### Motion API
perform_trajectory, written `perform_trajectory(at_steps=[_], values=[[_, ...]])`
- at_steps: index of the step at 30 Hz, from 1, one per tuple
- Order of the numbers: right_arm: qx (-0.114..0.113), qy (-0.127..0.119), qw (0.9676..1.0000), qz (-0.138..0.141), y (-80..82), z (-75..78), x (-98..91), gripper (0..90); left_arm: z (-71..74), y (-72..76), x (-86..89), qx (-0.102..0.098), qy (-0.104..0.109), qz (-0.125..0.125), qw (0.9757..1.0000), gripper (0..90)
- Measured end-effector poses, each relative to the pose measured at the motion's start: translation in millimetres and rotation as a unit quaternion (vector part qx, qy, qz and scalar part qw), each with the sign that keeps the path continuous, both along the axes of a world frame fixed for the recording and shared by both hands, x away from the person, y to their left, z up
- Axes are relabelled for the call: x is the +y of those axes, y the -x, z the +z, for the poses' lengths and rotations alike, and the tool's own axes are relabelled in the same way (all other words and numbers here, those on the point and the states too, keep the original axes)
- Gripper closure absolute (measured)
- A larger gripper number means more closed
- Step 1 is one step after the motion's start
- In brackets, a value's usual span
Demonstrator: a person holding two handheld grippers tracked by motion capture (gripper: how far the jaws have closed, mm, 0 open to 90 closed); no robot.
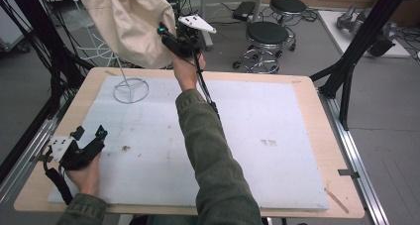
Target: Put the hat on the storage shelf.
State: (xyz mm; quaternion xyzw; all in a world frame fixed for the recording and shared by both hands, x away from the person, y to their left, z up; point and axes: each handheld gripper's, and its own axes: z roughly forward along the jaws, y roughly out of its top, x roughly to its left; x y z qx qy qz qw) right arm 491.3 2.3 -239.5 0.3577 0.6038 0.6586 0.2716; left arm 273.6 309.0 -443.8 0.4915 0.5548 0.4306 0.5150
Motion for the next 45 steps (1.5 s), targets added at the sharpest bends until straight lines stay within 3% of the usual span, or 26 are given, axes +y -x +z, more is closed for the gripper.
perform_trajectory(at_steps=[5,19,25,28,30,35,38,40,45], values=[[0.000,-0.001,1.0000,-0.004,-1.0,0.5,-4.5,44.5,-0.2,-0.3,0.1,-0.001,0.001,0.000,1.0000,29.1],[0.003,0.005,1.0000,-0.005,-1.9,0.9,-11.6,36.8,-0.1,-0.2,0.0,0.000,0.001,0.000,1.0000,29.1],[0.009,0.028,0.9996,-0.003,-0.7,-5.5,-10.1,21.9,-0.1,-0.5,-0.2,-0.001,0.004,-0.002,1.0000,29.1],[0.001,0.045,0.9988,-0.019,2.9,-9.5,-11.8,14.9,-0.2,-0.6,-0.6,0.000,0.004,-0.002,1.0000,29.1],[0.000,0.041,0.9988,-0.027,4.9,-11.0,-15.9,11.2,-0.3,-0.7,-0.4,0.001,0.003,-0.004,1.0000,29.1],[-0.008,0.044,0.9984,-0.035,12.8,-13.6,-31.3,9.4,-0.2,-1.0,-0.6,0.000,0.007,-0.004,1.0000,29.1],[-0.002,0.025,0.9992,-0.031,22.5,-19.9,-43.8,9.2,-0.5,-1.7,-1.2,-0.002,0.011,-0.003,0.9999,29.1],[-0.003,0.043,0.9983,-0.039,30.6,-25.7,-50.3,3.1,-0.5,-1.8,-0.6,0.001,0.011,-0.005,0.9999,29.2],[-0.013,0.079,0.9960,-0.041,51.3,-33.8,-70.1,2.9,-0.2,-1.2,-2.1,0.000,0.006,-0.007,1.0000,29.1]])
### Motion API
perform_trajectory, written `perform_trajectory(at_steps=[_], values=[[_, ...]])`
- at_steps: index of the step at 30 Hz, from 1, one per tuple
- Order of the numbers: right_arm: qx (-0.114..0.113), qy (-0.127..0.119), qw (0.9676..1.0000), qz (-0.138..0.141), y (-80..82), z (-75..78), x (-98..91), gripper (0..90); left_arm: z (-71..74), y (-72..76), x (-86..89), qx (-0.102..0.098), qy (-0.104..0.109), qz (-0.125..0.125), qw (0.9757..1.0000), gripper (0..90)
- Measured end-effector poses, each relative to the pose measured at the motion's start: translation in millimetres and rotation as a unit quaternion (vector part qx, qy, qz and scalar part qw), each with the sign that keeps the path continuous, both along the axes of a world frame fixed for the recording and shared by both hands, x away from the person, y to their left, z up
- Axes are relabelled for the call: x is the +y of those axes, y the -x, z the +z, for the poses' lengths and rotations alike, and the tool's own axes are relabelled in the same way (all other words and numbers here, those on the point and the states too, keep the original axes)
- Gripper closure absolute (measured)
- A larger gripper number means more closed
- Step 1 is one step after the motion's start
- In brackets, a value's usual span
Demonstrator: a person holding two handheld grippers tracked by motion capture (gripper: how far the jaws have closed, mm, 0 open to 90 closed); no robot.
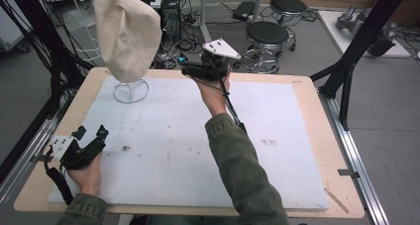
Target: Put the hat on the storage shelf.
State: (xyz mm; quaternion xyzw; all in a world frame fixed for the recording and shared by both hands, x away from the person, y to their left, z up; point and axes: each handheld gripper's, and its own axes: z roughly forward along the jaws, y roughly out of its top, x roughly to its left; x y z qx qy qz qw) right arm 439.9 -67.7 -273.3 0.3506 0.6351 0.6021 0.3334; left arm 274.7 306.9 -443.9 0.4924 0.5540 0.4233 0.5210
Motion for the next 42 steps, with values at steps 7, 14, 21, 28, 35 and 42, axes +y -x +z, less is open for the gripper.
perform_trajectory(at_steps=[7,14,21,28,35,42], values=[[0.001,-0.005,1.0000,0.006,25.2,-6.5,-32.1,2.9,0.7,1.1,-5.0,0.001,-0.027,-0.007,0.9996,29.1],[-0.001,-0.005,1.0000,-0.004,47.6,-10.4,-58.1,2.8,0.4,3.6,-16.6,0.006,-0.042,-0.029,0.9987,29.1],[0.002,-0.001,0.9999,-0.015,73.5,-21.1,-85.0,2.8,-0.3,6.1,-21.2,0.006,-0.040,-0.040,0.9984,29.0],[0.012,-0.001,0.9997,-0.021,95.3,-38.2,-117.1,2.8,-0.4,6.3,-22.9,0.007,-0.037,-0.043,0.9984,29.0],[0.021,-0.007,0.9988,-0.043,113.4,-59.9,-142.5,2.8,-0.1,5.1,-26.0,0.007,-0.039,-0.046,0.9981,29.0],[0.041,0.006,0.9976,-0.055,129.3,-75.2,-153.7,2.8,0.3,5.9,-25.6,0.007,-0.040,-0.043,0.9982,29.0]])
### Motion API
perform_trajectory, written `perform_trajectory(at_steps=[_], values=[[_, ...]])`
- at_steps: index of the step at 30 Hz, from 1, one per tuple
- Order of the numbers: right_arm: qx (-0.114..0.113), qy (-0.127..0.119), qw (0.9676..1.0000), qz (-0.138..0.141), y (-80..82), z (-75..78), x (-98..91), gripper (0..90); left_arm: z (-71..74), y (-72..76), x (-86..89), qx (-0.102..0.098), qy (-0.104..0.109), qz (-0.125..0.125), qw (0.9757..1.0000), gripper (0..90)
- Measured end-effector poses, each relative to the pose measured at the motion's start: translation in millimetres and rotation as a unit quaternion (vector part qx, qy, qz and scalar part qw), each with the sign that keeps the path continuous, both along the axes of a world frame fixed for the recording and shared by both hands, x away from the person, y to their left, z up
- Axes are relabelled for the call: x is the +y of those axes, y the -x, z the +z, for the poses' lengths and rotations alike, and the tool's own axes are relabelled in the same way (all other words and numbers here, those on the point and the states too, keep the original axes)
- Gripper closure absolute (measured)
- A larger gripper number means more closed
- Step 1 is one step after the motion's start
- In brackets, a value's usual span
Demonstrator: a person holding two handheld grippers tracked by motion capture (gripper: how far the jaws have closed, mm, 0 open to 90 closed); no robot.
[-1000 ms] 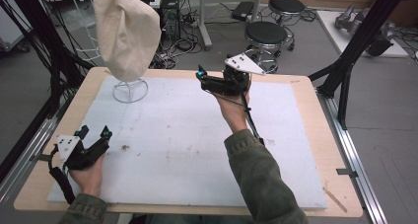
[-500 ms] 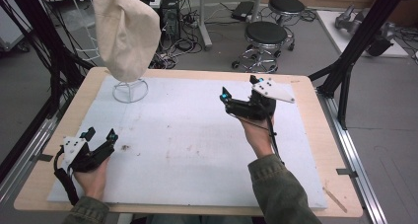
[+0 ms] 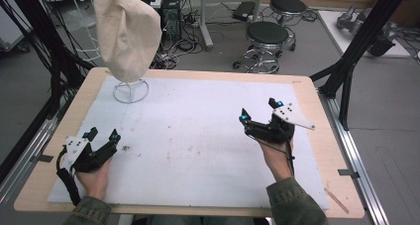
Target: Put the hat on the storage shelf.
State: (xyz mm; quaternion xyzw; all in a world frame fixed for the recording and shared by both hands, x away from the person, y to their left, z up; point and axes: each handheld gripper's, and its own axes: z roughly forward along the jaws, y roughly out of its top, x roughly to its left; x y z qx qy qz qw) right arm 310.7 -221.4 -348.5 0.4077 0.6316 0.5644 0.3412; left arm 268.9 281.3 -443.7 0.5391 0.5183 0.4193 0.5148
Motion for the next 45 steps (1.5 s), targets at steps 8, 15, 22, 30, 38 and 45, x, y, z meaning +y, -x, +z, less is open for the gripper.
perform_trajectory(at_steps=[8,15,22,30,38,45], values=[[0.022,-0.008,0.9997,-0.008,17.3,-14.4,-13.0,2.9,0.0,0.2,-1.5,0.000,0.000,-0.002,1.0000,29.0],[0.035,-0.007,0.9988,-0.033,32.7,-33.9,-28.6,3.0,0.3,0.6,-1.7,-0.001,0.002,-0.002,1.0000,29.0],[0.051,-0.006,0.9963,-0.069,43.3,-60.7,-40.3,3.0,0.7,1.1,-2.8,-0.002,0.002,-0.003,1.0000,29.0],[0.038,-0.007,0.9885,-0.146,54.7,-75.9,-48.9,3.3,0.5,1.4,-6.1,-0.003,0.001,-0.012,0.9999,29.0],[0.039,-0.035,0.9853,-0.162,53.3,-81.4,-60.6,3.3,0.4,1.7,-4.3,-0.003,0.006,-0.009,0.9999,29.0],[0.036,-0.027,0.9875,-0.151,50.8,-82.0,-56.6,3.3,0.2,6.0,-3.7,-0.001,0.003,-0.009,0.9999,29.0]])
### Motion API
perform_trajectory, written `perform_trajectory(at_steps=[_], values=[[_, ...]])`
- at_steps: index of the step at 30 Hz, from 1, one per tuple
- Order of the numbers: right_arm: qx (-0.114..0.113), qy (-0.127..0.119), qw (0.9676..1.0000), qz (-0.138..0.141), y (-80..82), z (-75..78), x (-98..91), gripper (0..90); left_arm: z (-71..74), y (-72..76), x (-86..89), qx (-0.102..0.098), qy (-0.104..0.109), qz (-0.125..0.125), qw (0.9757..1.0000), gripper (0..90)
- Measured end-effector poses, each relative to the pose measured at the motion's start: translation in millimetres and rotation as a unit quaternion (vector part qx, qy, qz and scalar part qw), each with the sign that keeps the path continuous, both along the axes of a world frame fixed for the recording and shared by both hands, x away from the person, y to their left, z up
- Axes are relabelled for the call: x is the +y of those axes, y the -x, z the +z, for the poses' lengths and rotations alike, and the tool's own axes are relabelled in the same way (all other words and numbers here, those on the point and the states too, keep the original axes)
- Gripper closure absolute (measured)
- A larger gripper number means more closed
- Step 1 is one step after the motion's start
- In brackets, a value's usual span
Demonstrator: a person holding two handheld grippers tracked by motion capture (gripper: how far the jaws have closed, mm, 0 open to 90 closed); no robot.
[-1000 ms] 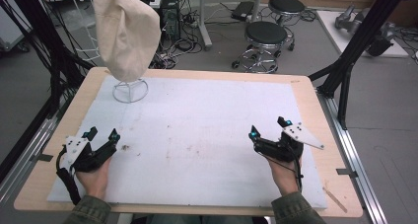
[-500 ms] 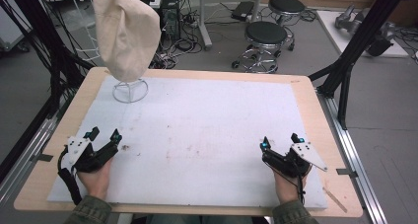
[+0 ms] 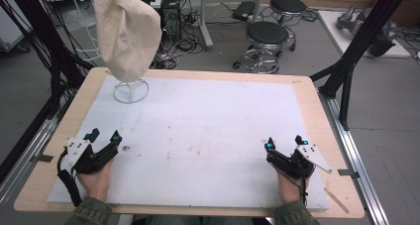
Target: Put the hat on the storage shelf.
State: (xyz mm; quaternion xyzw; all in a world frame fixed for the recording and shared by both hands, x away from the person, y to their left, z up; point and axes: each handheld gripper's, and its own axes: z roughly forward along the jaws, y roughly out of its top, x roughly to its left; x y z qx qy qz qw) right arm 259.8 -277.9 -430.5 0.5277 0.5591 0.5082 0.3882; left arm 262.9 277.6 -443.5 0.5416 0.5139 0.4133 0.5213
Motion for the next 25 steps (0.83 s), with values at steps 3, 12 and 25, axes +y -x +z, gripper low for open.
perform_trajectory(at_steps=[3,12,25], values=[[0.006,-0.004,1.0000,0.002,-1.3,-0.5,0.4,3.3,0.1,1.6,1.7,-0.001,0.004,0.004,1.0000,29.0],[0.008,-0.008,0.9999,0.004,-1.6,-1.0,-0.8,3.3,-0.8,-0.2,3.2,0.003,0.011,0.003,0.9999,29.0],[0.021,-0.011,0.9996,0.017,-2.6,-2.2,0.8,3.3,-1.1,0.3,5.2,0.003,0.013,0.005,0.9999,29.0]])
